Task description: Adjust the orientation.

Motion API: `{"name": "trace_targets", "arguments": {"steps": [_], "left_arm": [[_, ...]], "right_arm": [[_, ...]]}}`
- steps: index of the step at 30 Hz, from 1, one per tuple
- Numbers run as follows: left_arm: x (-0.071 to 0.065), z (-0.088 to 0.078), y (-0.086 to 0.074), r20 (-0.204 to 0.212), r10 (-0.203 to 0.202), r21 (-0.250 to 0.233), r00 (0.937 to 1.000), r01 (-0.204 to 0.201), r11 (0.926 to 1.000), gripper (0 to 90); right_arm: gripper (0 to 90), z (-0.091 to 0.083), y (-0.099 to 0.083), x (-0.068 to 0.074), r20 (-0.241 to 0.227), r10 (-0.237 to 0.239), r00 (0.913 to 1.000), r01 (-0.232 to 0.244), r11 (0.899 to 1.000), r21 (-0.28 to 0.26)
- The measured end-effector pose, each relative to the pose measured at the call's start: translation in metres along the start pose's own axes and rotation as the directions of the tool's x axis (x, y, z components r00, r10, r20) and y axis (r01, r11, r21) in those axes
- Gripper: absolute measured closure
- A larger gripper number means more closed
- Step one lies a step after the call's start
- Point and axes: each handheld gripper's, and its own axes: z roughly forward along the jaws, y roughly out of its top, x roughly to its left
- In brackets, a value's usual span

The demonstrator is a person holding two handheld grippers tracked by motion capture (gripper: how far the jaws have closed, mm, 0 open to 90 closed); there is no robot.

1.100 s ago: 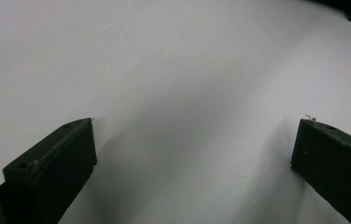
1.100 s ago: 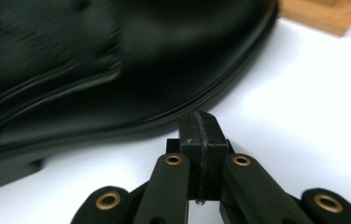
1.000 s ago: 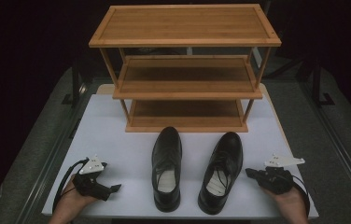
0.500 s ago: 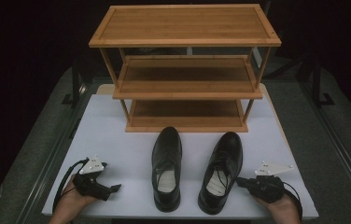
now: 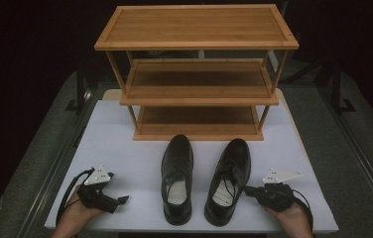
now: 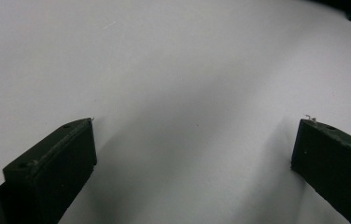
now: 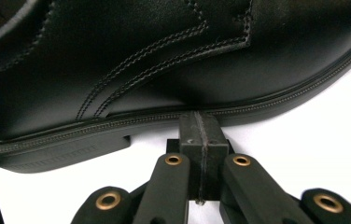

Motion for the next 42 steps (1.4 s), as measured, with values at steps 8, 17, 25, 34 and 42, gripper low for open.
{"name": "trace_targets", "arguments": {"steps": [8, 17, 25, 34, 42], "left_arm": [[0.0, 0.0, 0.0, 0.0, 0.0, 0.0, 1.0, 0.0, 1.0, 0.0], [0.0, 0.0, 0.0, 0.0, 0.0, 0.0, 1.0, 0.0, 1.0, 0.0], [0.0, 0.0, 0.0, 0.0, 0.0, 0.0, 1.0, 0.0, 1.0, 0.0], [0.0, 0.0, 0.0, 0.0, 0.0, 0.0, 1.0, 0.0, 1.0, 0.0], [0.0, 0.0, 0.0, 0.0, 0.0, 0.0, 1.0, 0.0, 1.0, 0.0]], "right_arm": [[89.9, 0.01, 0.009, 0.0, -0.01, -0.011, 0.9999, 0.011, 1.0, 0.006], [89.9, 0.02, 0.019, 0.001, -0.025, -0.017, 0.9995, 0.017, 1.0, 0.011], [89.9, 0.036, 0.033, 0.003, -0.038, -0.043, 0.9984, 0.044, 0.999, 0.019], [89.9, 0.042, 0.039, 0.005, -0.055, -0.05, 0.9973, 0.051, 0.998, 0.028], [89.9, 0.048, 0.045, 0.007, -0.071, -0.069, 0.9951, 0.072, 0.997, 0.036]]}}
